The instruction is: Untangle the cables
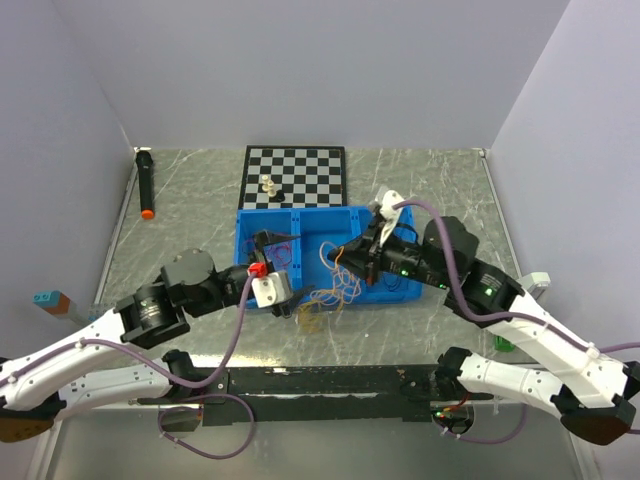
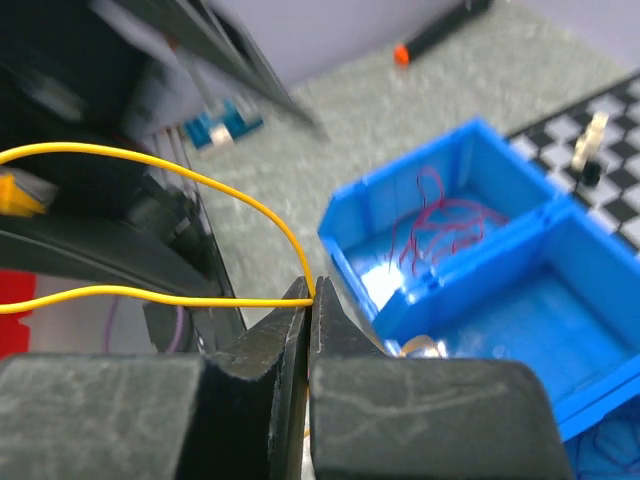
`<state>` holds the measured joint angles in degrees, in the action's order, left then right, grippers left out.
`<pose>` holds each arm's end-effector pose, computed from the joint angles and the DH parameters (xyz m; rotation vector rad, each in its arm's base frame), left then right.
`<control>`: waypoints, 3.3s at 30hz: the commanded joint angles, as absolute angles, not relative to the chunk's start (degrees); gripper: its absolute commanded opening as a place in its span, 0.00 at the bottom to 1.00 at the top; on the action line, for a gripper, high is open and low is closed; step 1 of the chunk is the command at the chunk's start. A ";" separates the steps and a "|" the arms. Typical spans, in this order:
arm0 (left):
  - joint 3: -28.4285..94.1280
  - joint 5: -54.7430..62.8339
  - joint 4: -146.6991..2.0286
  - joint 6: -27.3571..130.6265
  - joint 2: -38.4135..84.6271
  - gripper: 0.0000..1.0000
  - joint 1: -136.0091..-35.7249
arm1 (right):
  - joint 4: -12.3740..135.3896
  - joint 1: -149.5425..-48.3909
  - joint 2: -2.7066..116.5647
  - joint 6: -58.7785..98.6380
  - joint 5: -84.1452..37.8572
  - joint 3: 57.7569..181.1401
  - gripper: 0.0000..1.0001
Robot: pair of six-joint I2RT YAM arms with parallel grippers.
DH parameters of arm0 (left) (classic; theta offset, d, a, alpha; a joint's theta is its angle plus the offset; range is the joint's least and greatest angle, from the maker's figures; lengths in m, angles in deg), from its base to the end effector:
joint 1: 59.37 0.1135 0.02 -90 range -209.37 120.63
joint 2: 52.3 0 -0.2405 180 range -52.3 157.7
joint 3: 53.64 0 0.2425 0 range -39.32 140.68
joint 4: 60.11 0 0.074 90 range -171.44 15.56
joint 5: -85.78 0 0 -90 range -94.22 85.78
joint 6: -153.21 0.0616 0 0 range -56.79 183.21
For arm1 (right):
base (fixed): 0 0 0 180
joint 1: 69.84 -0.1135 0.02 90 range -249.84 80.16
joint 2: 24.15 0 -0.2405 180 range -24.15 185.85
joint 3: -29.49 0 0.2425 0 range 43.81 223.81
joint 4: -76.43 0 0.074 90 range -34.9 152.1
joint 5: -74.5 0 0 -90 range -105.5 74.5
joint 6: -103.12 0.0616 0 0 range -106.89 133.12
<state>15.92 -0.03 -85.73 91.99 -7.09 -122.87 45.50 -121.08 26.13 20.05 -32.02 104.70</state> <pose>0.0883 -0.1872 0.3812 1.2061 1.0788 -0.5284 0.1232 0.1814 0.3868 -0.8758 1.5416 0.9925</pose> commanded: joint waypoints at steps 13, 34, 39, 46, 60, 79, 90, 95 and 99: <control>3.92 22.39 -81.55 81.40 -3.17 0.97 -120.01 | 44.00 -121.78 24.89 20.58 -33.70 113.24 0.00; -6.27 5.54 -64.86 88.18 -2.29 0.25 -123.26 | 45.58 -123.19 25.68 22.08 -35.54 116.59 0.00; -6.89 8.17 -65.90 88.61 -3.26 0.02 -123.26 | 44.44 -123.36 25.86 21.38 -34.40 118.25 0.00; -7.59 20.21 -83.02 103.35 -5.80 0.01 -123.26 | 36.80 -123.45 26.47 13.83 -25.45 130.81 0.00; -13.74 14.07 -120.14 138.53 -11.25 0.01 -123.18 | 36.61 -123.37 20.32 -0.23 -0.93 141.36 0.00; -1.01 6.95 -82.98 89.18 -9.50 0.97 -122.47 | 32.84 -123.37 23.83 4.06 -8.38 144.97 0.00; 4.45 1.25 -68.13 68.59 -4.22 0.97 -122.30 | 34.24 -123.37 25.77 8.54 -16.80 146.03 0.00; 7.43 5.18 -64.95 66.55 -3.17 0.97 -121.77 | 36.70 -123.45 25.86 10.83 -20.59 144.19 0.00; 9.19 8.25 -64.15 69.27 -3.34 0.97 -121.77 | 37.58 -123.45 27.17 12.41 -22.88 144.01 0.00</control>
